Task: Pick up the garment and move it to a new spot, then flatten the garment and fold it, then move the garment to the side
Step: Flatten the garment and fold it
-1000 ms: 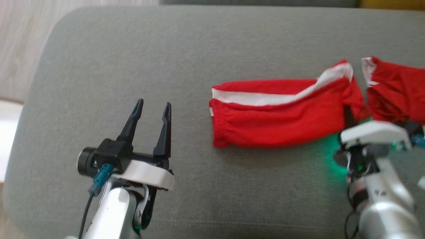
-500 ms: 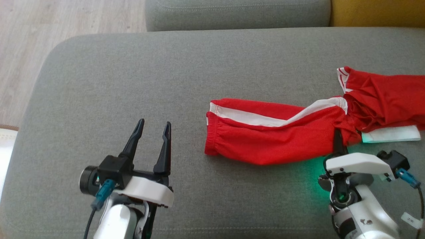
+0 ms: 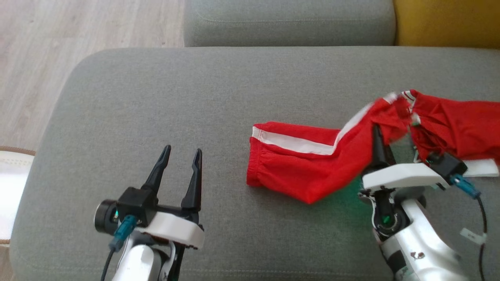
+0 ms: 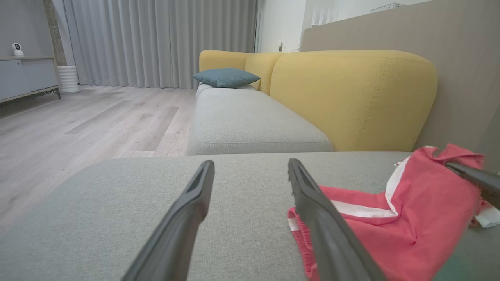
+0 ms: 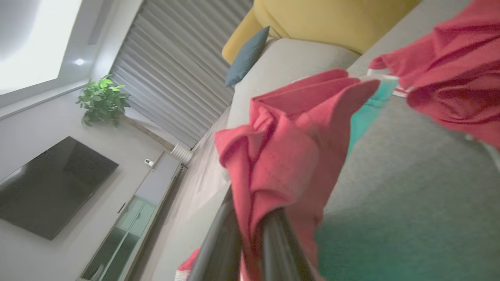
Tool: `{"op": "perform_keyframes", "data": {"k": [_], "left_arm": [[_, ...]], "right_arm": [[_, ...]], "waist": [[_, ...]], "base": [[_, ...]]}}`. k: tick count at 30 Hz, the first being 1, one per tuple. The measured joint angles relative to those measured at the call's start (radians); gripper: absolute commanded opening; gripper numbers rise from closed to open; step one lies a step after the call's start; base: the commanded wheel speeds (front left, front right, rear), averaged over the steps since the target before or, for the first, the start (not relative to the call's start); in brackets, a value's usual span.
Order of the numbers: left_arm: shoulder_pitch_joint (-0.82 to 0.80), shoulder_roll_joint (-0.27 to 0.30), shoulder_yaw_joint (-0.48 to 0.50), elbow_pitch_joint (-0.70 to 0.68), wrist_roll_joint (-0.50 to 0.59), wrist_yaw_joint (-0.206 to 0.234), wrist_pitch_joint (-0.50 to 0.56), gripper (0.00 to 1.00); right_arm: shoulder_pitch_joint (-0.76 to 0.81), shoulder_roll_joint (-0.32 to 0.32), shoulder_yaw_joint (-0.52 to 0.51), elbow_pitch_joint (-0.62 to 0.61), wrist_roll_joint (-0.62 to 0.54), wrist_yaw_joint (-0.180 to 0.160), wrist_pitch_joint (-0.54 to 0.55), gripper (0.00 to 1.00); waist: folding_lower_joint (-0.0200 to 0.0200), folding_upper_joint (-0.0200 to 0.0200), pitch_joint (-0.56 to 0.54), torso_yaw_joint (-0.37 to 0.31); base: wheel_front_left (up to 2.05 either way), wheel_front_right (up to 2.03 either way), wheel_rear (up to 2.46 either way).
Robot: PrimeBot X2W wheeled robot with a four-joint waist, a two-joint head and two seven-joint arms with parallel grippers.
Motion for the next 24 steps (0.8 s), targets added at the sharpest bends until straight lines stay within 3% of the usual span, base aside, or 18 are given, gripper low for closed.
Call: {"op": "perform_keyframes", "data": {"k": [10,24], "left_arm": [[0.014,0.001,0.001,0.006,-0.001,0.000,0.000,1.00],[0.029,0.001,0.000,0.021,-0.001,0.000,0.000,1.00]], "right_arm": [[0.014,0.001,0.124,-0.098,-0.013,0.000,0.000,0.00],[0.027,0.000,0.244,-0.114,-0.006,0.000,0.020,0.00]], "waist": [[0.0000,0.0000,-0.017,0.042],[0.0000,0.0000,-0.026,0.107]], "base": [[0.00,0.00,0.00],[0.00,0.00,0.00]]}}
